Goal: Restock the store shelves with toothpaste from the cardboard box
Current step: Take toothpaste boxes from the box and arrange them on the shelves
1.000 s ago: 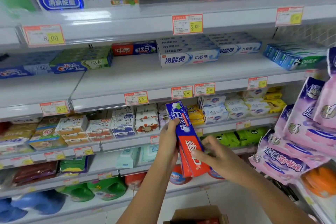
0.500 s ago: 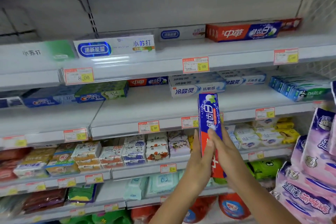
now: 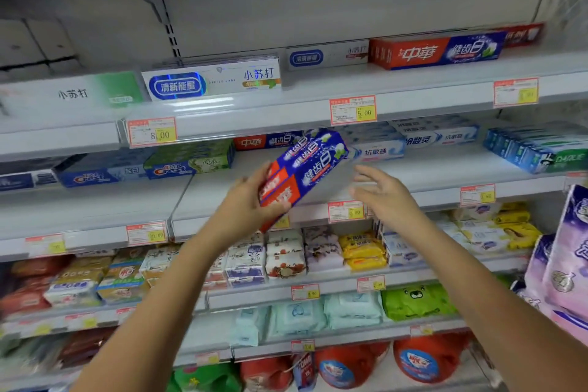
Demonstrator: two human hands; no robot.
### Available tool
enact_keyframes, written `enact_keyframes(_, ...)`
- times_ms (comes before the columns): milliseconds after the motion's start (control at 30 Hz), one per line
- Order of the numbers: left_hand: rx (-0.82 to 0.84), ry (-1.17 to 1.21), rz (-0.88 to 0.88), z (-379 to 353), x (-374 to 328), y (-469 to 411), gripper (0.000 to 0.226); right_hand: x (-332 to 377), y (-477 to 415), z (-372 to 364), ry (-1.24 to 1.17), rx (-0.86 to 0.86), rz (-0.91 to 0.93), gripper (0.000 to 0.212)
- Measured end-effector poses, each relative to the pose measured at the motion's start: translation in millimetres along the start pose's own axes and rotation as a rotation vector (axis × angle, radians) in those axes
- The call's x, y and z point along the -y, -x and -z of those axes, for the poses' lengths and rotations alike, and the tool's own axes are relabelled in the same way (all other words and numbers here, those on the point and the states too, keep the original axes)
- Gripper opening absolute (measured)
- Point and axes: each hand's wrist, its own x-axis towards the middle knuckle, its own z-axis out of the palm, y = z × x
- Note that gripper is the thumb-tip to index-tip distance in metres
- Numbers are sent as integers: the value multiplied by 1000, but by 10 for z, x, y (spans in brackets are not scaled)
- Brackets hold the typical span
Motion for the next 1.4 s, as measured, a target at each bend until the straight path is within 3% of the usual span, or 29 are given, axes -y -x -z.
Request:
enact_keyframes(67,-1,-196,-22,158,156,-160,86,57,-133,-34,144,-62,70,48)
enact_keyframes(167,49,-455,-37,288,365,-387,86,159,-344,-168,387,-93,234,54)
enact_keyframes(267,107,-535,-61,352,537,-508,84,299,-574,-437,584,55,358,68)
enact_keyframes(400,100,-455,-164,421,694,-627,83,399,-918,-922,699,271,416,87)
enact_keyframes(533,118,-424,-264,476,839,-789,83,562,-1195,-1265,674,443,351,86)
enact_keyframes(633,167,-252,-182,501,1046,-895,69,650,-1363,-1352,728,581,261,81)
enact_keyframes(700,68,-82,-77,538,1218,-1011,68,649,-1426,-1348,726,620,212,82)
enact_keyframes(767,-4,-132,-11,559,1430,-1151,75,633,-1442,-1333,704,626,184,84)
enact_keyframes(900,-2,-437,18,471,1825,-1281,50,651,-1511,-1327,705,601,171,78)
enact_keyframes(1033,-124,-416,-15,448,1901,-1336,45,632,-1669,-1252,669,472,157,82)
enact_keyframes(1233,-167,-382,-22,423,1939,-1417,64,566,-1854,-1314,486,281,160,74)
enact_keyframes(1400,-161,-356,-30,421,1968,-1474,64,527,-2051,-1415,616,308,142,76)
